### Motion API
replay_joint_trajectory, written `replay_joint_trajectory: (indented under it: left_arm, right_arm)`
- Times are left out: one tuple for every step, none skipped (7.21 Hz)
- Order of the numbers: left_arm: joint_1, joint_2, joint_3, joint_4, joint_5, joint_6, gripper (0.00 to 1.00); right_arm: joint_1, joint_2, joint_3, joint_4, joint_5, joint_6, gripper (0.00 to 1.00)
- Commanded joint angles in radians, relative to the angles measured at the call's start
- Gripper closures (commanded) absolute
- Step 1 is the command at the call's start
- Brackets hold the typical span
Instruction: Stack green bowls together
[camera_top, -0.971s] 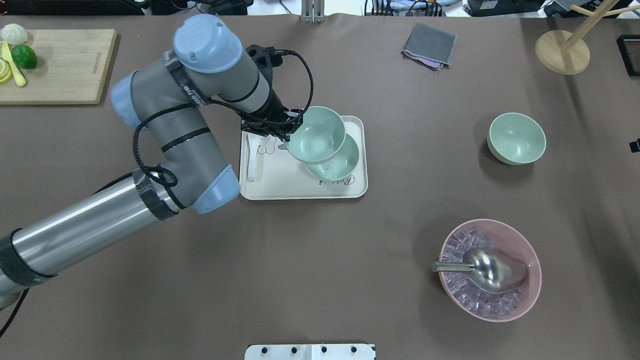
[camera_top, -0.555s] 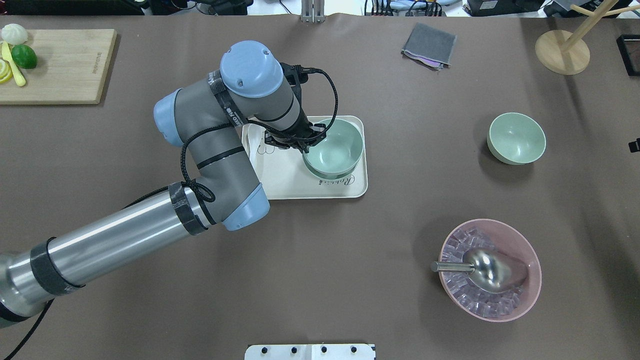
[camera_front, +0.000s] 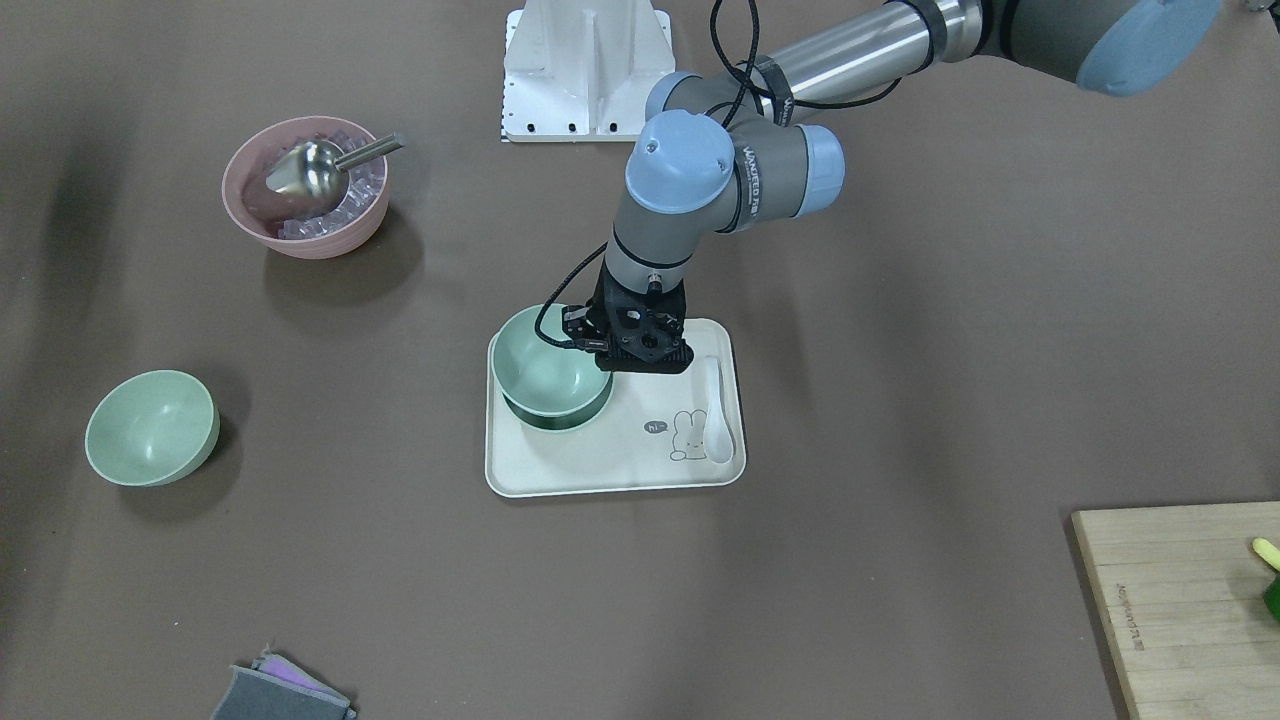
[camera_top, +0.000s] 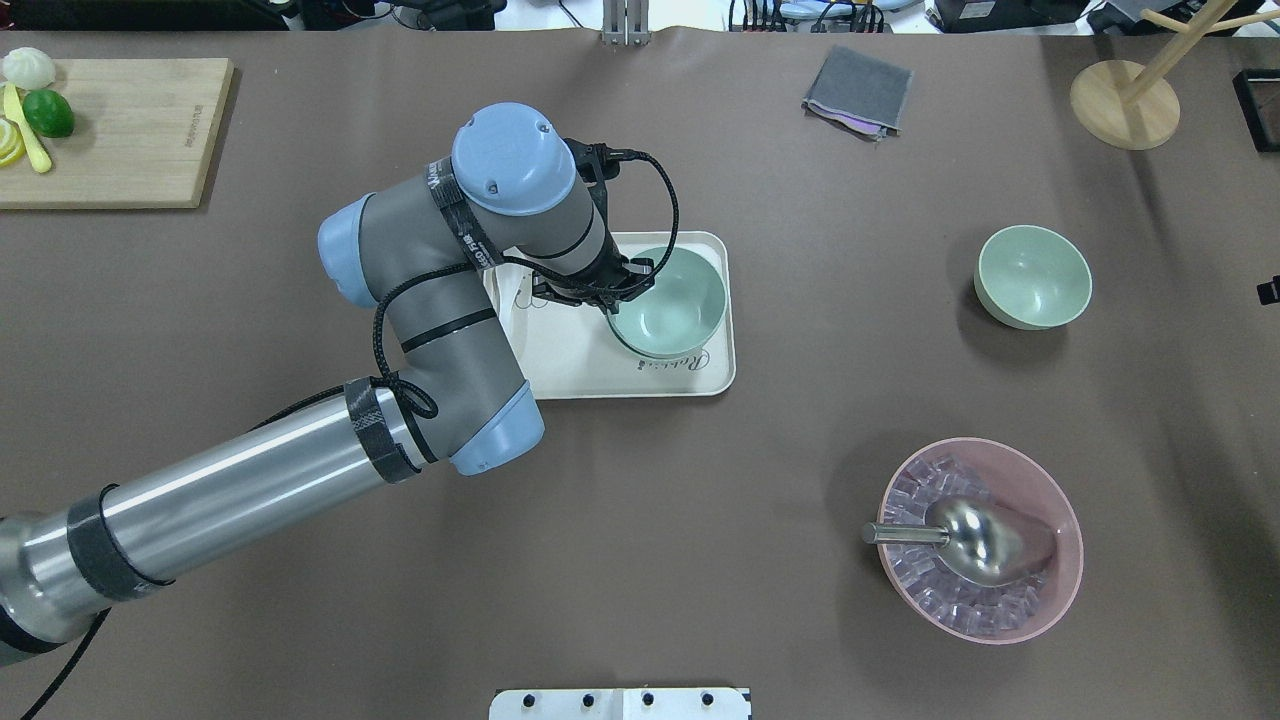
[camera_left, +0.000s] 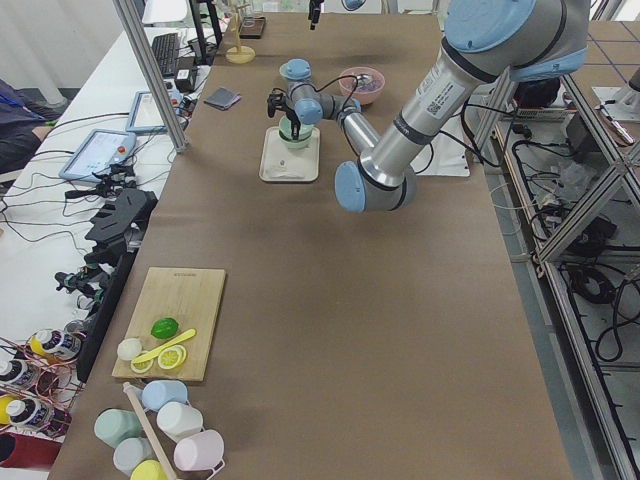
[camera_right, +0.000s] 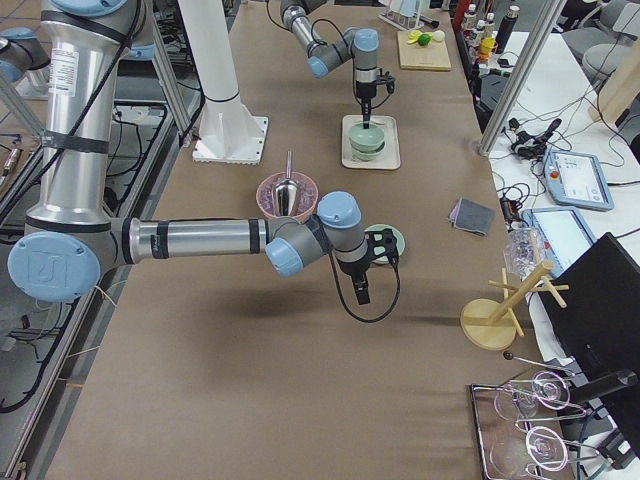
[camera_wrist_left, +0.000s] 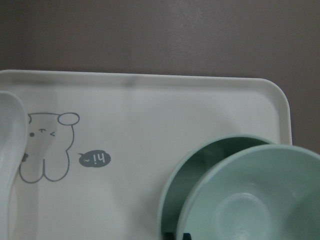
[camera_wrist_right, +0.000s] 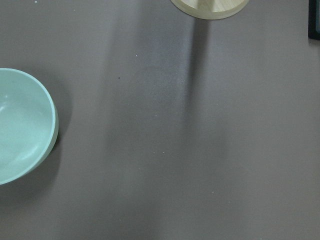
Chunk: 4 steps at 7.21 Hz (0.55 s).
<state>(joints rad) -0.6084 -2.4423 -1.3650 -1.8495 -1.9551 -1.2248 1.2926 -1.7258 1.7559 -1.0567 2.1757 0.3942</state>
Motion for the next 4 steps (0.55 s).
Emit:
replay_joint_trajectory:
  left_arm:
    - [0.001,0.0,0.009,-0.002,0.001,0.001,1.0]
    - [0.001,0.0,0.02,-0.005,0.018,-0.001,1.0]
    - [0.001,0.0,0.018,-0.005,0.022,-0.001,1.0]
    - [0.001,0.0,0.02,-0.005,0.022,-0.001,1.0]
  right_arm:
    - [-0.001,0.002,-0.001,0.0,-0.001,0.0,0.0]
    - [-0.001,0.0,-0.001,0.0,-0.001,0.0,0.0]
    - [-0.001,0.0,-0.001,0.0,-0.001,0.0,0.0]
    - [-0.001,0.0,-0.001,-0.002,0.001,0.0,0.0]
